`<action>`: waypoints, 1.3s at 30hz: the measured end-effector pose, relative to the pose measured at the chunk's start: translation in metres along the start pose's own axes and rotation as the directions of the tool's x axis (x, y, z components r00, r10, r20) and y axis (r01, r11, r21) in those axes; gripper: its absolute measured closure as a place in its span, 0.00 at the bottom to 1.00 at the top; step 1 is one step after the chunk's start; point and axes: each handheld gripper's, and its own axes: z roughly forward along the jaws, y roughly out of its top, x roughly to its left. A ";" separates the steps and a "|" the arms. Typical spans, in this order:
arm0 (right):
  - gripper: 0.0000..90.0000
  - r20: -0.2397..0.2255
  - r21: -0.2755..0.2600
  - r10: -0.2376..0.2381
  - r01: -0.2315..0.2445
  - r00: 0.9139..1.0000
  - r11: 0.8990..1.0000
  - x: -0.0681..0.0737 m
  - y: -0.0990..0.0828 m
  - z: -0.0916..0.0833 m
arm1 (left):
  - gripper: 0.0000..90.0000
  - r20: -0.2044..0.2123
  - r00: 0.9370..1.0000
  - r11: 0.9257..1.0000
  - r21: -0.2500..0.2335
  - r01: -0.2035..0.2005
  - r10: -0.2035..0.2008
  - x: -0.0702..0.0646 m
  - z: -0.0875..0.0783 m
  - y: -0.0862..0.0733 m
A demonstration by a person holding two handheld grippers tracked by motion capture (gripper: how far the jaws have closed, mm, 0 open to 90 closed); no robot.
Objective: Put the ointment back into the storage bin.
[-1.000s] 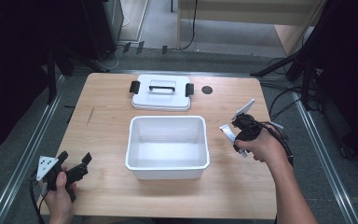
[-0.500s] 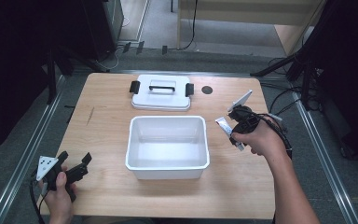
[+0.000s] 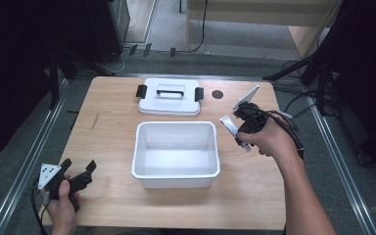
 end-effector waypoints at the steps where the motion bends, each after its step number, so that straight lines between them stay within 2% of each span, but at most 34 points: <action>1: 0.81 0.000 -0.003 -0.007 0.007 1.000 1.000 0.001 0.001 -0.001 | 0.08 0.000 1.000 1.000 0.000 -0.001 0.001 0.000 0.000 0.000; 11: 0.81 -0.018 -0.027 -0.052 0.052 0.998 0.998 0.021 0.013 -0.016 | 0.08 0.001 1.000 1.000 0.003 -0.002 0.002 0.000 0.000 0.000; 16: 0.81 -0.031 -0.036 -0.104 0.103 0.994 0.994 0.034 0.017 -0.020 | 0.08 0.001 1.000 1.000 0.002 -0.001 0.001 0.000 0.000 0.000; 22: 0.80 -0.058 -0.060 -0.202 0.199 0.978 0.978 0.052 0.019 -0.022 | 0.08 0.001 1.000 1.000 0.005 -0.005 0.005 0.000 0.000 0.000; 26: 0.80 -0.075 -0.069 -0.291 0.286 0.954 0.956 0.063 0.019 -0.023 | 0.08 0.001 1.000 1.000 0.005 -0.005 0.005 0.000 0.001 0.000; 28: 0.80 -0.078 -0.077 -0.350 0.344 0.934 0.936 0.068 0.019 -0.023 | 0.08 0.001 1.000 1.000 0.006 -0.006 0.006 0.000 0.000 0.000; 29: 0.80 -0.084 -0.088 -0.388 0.381 0.918 0.920 0.070 0.019 -0.022 | 0.08 0.002 1.000 1.000 0.006 -0.006 0.006 0.000 0.000 0.000; 31: 0.80 -0.094 -0.099 -0.436 0.428 0.895 0.898 0.073 0.018 -0.022 | 0.08 0.002 1.000 1.000 0.006 -0.006 0.006 0.000 0.000 0.000; 33: 0.80 -0.094 -0.113 -0.496 0.486 0.863 0.867 0.077 0.017 -0.021 | 0.08 0.002 1.000 1.000 0.006 -0.006 0.006 0.000 0.001 0.000; 34: 0.80 -0.086 -0.123 -0.535 0.524 0.841 0.843 0.078 0.017 -0.020 | 0.08 0.002 1.000 1.000 0.006 -0.006 0.006 0.000 0.001 0.000; 35: 0.80 -0.075 -0.137 -0.584 0.572 0.808 0.809 0.081 0.016 -0.019 | 0.08 0.002 1.000 1.000 0.007 -0.006 0.006 0.000 0.000 0.000; 36: 0.80 -0.079 -0.144 -0.606 0.592 0.792 0.793 0.082 0.015 -0.019 | 0.08 0.002 1.000 1.000 0.007 -0.006 0.006 0.000 0.001 0.000; 38: 0.80 -0.078 -0.165 -0.677 0.660 0.732 0.733 0.085 0.012 -0.017 | 0.08 0.002 1.000 1.000 0.007 -0.007 0.007 0.000 0.001 0.000; 39: 0.80 -0.079 -0.174 -0.702 0.683 0.708 0.709 0.087 0.011 -0.016 | 0.08 0.002 1.000 1.000 0.007 -0.007 0.007 0.000 0.001 0.000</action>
